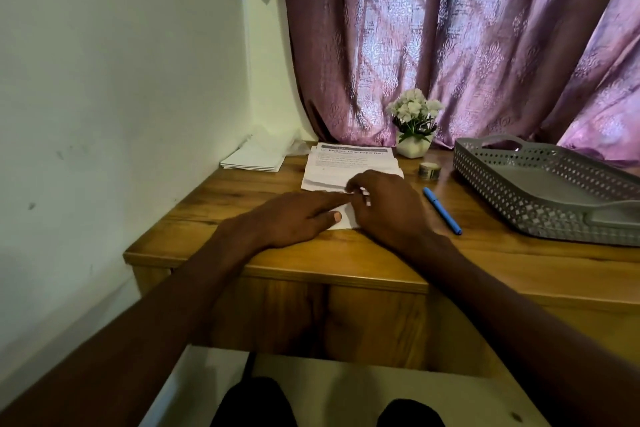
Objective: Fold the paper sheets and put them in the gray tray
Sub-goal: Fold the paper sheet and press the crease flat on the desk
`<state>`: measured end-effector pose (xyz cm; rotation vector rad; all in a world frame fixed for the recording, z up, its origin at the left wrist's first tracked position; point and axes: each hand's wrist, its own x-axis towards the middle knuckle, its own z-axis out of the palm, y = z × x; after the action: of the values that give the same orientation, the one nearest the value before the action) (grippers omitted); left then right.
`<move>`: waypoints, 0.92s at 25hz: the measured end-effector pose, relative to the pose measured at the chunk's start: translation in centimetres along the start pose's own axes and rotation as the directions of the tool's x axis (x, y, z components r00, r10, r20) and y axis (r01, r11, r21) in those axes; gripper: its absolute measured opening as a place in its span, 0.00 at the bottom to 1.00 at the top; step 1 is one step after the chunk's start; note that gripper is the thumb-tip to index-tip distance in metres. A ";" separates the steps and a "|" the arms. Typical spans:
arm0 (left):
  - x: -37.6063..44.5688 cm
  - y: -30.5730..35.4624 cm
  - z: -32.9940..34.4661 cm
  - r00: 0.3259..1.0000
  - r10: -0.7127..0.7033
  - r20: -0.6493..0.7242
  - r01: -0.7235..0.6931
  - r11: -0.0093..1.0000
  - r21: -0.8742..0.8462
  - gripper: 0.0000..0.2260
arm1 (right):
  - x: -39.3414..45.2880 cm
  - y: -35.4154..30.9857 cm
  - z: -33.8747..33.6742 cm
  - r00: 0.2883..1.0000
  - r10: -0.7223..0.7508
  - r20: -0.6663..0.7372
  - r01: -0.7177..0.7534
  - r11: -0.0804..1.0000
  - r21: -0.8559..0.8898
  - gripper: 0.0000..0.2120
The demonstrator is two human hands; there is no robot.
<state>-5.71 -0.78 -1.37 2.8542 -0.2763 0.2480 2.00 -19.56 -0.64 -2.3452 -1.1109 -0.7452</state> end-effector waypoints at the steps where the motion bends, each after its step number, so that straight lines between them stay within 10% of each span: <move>1: -0.1 0.2 -0.1 1.000 -0.006 -0.009 0.006 1.000 -0.006 0.23 | -0.5 -0.2 0.1 0.997 -0.065 0.045 0.061 0.995 0.084 0.14; 5: -0.8 1.0 0.2 0.999 -0.045 -0.028 0.045 0.999 -0.011 0.19 | -1.4 0.4 0.4 0.941 -0.143 0.308 0.068 0.968 0.243 0.17; 10: -1.3 1.4 0.5 0.983 -0.172 0.063 0.157 0.969 0.193 0.29 | -1.7 1.0 0.5 0.833 -0.020 0.553 -0.004 0.999 0.043 0.32; 19: -3.5 2.4 1.2 0.794 -0.604 -0.075 0.608 0.786 0.110 0.44 | -3.8 1.4 -0.7 0.785 0.402 0.471 -0.321 0.915 -0.245 0.36; 23: -4.2 2.4 1.3 0.816 -0.526 -0.241 0.558 0.825 0.089 0.33 | -4.4 0.5 -1.3 0.796 0.472 0.380 -0.410 0.881 -0.235 0.37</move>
<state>-10.14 -2.72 -2.82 2.8733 0.6284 0.4566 -0.32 -23.15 -2.53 -2.8266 -0.6145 -0.1358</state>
